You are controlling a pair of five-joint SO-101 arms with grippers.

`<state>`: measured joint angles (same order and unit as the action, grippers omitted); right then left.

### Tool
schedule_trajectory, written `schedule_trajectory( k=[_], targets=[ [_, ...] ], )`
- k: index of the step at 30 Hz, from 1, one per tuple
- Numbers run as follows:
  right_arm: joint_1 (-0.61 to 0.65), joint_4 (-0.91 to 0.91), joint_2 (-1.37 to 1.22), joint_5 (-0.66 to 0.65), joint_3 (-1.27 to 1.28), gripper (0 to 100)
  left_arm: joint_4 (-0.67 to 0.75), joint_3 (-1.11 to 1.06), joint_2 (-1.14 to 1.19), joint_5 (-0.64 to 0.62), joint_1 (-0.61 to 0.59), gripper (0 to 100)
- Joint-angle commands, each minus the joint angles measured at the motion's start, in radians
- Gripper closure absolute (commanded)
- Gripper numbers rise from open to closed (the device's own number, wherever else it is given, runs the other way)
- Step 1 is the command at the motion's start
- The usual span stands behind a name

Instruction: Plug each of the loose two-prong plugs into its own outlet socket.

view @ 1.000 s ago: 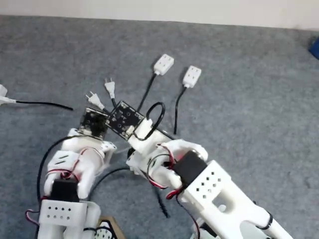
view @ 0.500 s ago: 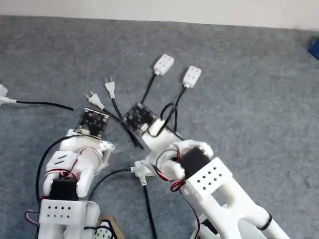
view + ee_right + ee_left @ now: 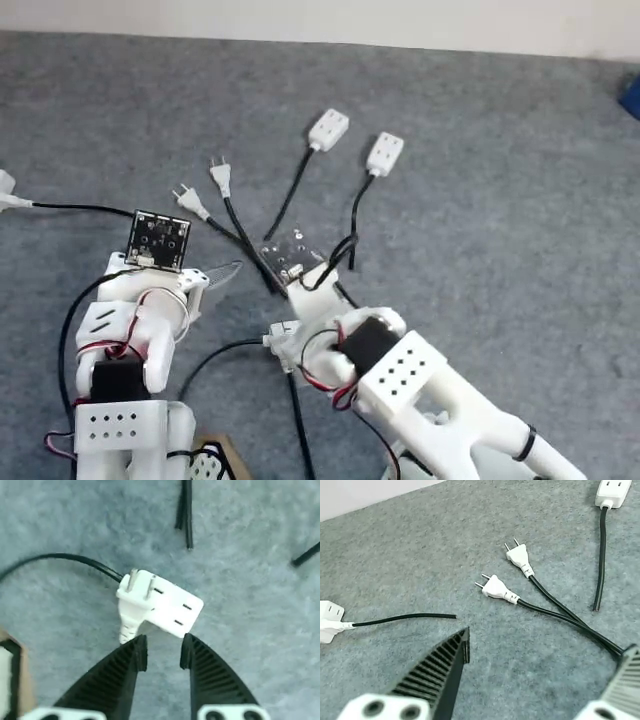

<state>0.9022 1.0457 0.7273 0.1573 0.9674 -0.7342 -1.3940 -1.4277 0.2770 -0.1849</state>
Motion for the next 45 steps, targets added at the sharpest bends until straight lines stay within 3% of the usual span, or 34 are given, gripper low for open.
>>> schedule_trajectory(
  k=[1, 5, 12, 20, 45],
  targets=[
    [0.099, 0.012, 0.005, 0.069, -0.007, 87.8, 0.020, 0.004, -0.002, 0.000, -0.007, 57],
    [0.219, -0.002, 0.004, 0.100, -0.001, 87.8, 0.020, 0.004, -0.002, 0.000, -0.007, 57],
    [0.119, -0.053, 0.004, 0.104, 0.067, 87.8, 0.020, 0.004, -0.002, 0.000, -0.008, 57],
    [0.122, -0.214, 0.004, 0.104, 0.165, 87.8, 0.020, 0.004, -0.002, 0.000, -0.008, 57],
    [0.122, -0.383, 0.004, 0.104, 0.275, 88.2, 0.015, 0.004, -0.002, 0.000, -0.007, 57]
  ],
)
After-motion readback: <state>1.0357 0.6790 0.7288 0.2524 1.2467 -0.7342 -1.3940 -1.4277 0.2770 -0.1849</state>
